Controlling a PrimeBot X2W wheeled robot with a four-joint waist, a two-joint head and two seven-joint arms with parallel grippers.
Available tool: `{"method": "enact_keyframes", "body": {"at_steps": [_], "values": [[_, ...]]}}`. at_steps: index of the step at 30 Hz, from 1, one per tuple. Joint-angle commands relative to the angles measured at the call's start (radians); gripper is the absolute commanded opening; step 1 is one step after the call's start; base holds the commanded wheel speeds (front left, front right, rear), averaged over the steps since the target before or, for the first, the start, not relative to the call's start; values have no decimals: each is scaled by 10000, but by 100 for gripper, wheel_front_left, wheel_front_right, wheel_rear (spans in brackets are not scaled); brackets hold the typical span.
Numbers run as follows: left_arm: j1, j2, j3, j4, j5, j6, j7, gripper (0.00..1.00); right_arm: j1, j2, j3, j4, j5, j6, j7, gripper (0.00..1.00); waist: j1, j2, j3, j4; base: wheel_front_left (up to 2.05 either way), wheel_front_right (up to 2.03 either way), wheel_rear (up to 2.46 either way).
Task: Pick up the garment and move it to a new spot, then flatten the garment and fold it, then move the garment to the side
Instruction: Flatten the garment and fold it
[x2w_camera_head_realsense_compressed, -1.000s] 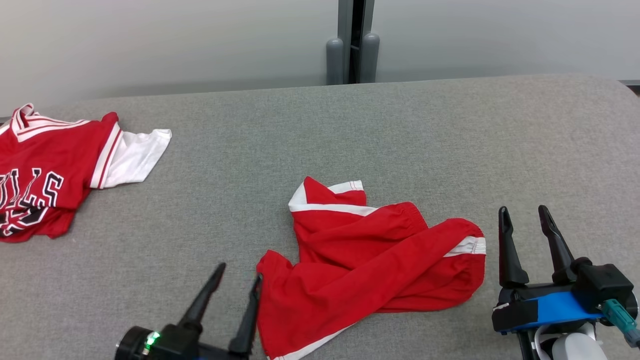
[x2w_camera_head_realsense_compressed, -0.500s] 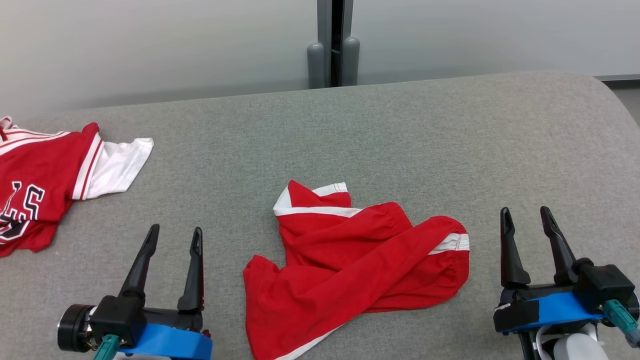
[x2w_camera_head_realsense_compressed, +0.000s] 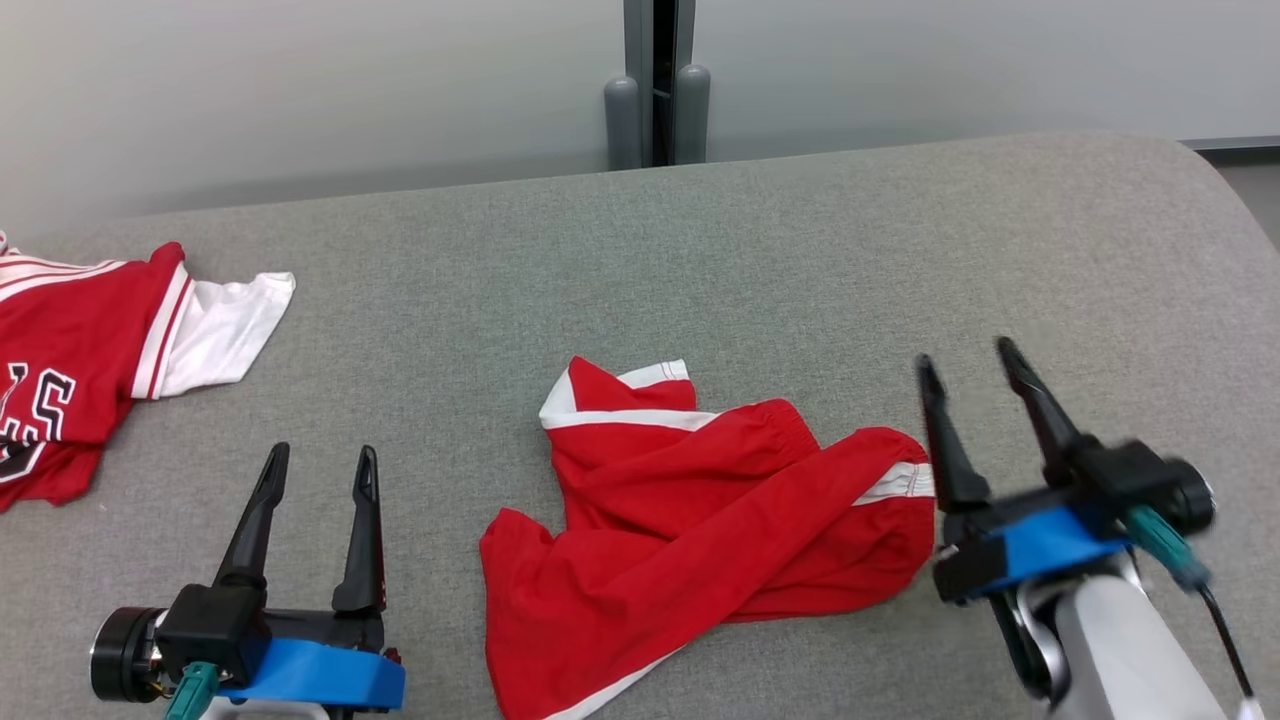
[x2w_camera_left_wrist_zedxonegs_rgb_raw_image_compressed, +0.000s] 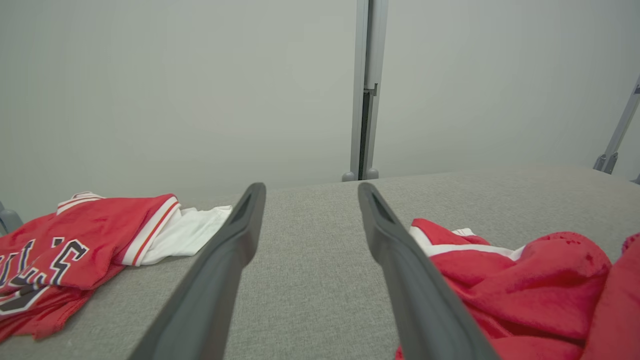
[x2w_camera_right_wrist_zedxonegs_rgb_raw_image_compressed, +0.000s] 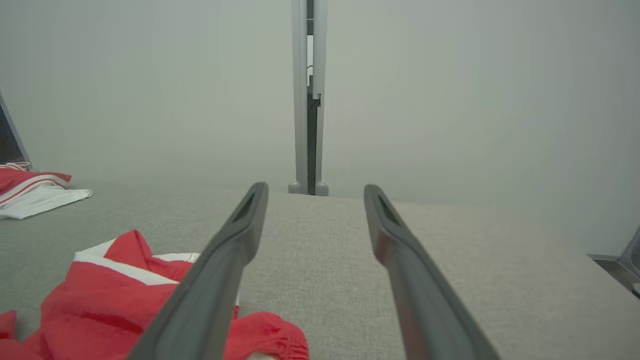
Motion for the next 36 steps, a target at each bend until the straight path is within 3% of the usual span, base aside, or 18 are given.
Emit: {"method": "enact_keyframes", "body": {"at_steps": [1, 6, 15, 18, 27, 36], "values": [[-126, 10, 57, -1, 39, -36, -30, 100, -551, -229, 419, 291, 96, -3, 182, 100, 0, 0, 25, 25, 0, 0, 0], [-177, -27, -47, 64, 35, -81, -30, 100, -1949, -793, 1805, 1076, 634, -5, 1508, 100, 0, 0, 68, 150, 0, 0, 0], [-228, -80, -230, 167, -156, -23, -30, 100, -3764, -2051, 4720, 1882, 2985, -5, 6168, 100, 0, 0, 246, 599, 0, 0, 0], [-287, -85, -280, 203, -223, -5, -30, 100, -4071, -2460, 5392, 1805, 3604, -5, 7244, 100, 0, 0, 329, 746, 0, 0, 0], [-435, -88, -656, 249, -565, 179, -30, 100, -4519, -2936, 6444, 2173, 4536, -5, 8976, 100, 0, 0, 542, 1120, 0, 0, 0], [-536, -88, -813, 290, -692, 252, -30, 100, -5064, -3028, 7172, 2850, 4970, -5, 9548, 100, 0, 0, 686, 1245, 0, 0, 0]]}}
